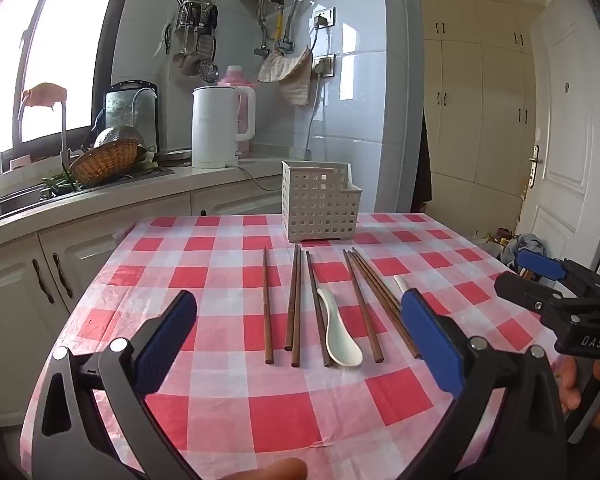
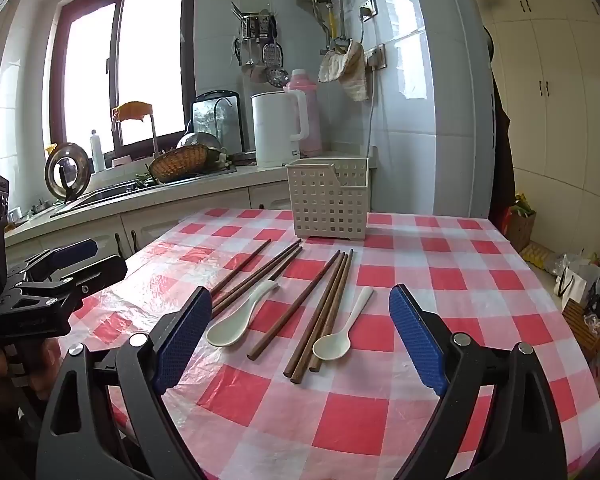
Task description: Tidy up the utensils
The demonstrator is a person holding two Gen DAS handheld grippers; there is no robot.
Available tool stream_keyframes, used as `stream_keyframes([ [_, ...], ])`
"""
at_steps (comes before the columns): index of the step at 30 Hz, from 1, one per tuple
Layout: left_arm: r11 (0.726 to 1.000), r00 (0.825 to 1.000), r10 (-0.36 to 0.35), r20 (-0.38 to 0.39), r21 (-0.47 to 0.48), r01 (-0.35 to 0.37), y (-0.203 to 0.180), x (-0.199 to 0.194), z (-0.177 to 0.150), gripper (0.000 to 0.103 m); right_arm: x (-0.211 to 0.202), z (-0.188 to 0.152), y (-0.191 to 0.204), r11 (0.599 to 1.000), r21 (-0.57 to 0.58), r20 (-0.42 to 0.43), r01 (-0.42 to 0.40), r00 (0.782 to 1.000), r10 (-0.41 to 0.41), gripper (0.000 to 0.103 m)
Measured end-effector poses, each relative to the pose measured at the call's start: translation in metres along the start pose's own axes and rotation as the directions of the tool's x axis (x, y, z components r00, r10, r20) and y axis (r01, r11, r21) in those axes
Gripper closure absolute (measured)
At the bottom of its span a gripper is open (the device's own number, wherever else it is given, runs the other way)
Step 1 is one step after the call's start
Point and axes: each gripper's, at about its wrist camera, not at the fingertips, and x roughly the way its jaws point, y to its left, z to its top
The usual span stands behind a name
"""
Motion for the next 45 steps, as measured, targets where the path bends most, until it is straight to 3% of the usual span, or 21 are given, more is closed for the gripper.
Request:
stream_keyframes([
  [45,1.000,1.000,-0.003,0.013,0.001,0.003,-0.0007,-0.0012,0.0037,0.004,-0.0006,0.0004,0.0036,1.000,-0.005,0.000,-0.002,1.000,0.002,0.019],
])
